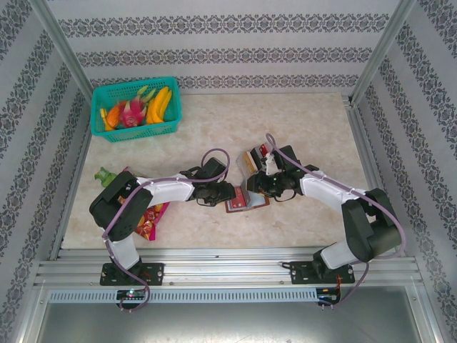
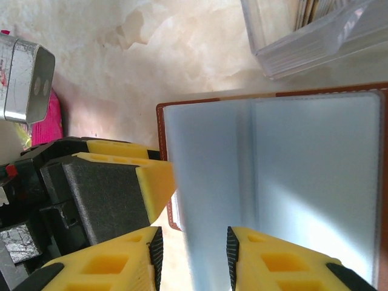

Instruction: Put the credit cards into the card holder

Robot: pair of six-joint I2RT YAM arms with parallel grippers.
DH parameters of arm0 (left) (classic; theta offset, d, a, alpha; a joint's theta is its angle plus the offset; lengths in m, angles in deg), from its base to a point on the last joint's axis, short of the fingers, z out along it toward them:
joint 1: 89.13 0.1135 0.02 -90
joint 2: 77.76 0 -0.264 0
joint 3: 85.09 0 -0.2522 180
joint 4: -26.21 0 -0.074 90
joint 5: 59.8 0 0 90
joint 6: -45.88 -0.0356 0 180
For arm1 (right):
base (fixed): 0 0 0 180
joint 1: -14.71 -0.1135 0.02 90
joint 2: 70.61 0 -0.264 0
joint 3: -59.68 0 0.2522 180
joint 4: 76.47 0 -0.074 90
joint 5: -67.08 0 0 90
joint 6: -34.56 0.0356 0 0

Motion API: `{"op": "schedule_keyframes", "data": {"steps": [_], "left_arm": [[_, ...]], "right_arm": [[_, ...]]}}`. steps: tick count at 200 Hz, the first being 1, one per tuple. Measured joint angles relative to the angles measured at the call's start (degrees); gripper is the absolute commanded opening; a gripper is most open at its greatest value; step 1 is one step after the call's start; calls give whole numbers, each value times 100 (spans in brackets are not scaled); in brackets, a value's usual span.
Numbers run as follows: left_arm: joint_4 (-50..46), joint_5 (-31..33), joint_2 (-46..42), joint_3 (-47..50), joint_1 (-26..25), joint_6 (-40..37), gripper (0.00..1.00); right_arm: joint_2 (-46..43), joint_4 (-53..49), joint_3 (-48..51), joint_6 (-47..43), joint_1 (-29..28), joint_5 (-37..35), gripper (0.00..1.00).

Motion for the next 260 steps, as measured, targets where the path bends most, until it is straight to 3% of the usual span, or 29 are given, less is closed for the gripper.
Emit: {"op": "schedule_keyframes", "data": {"steps": [76, 114, 174, 260], "left_arm": [[2, 2, 0, 0, 0, 0, 43], [24, 35, -35, 31, -2, 2, 43], [35, 520, -444, 286, 0, 94, 44], [-116, 992, -734, 398, 0, 155, 45]], "right_arm": [[295, 94, -13, 17, -162, 179, 35], [411, 116, -142, 9, -343, 192, 39], [695, 142, -293, 17, -498, 190, 39], [1084, -92, -675, -22, -761, -210, 27]]}}
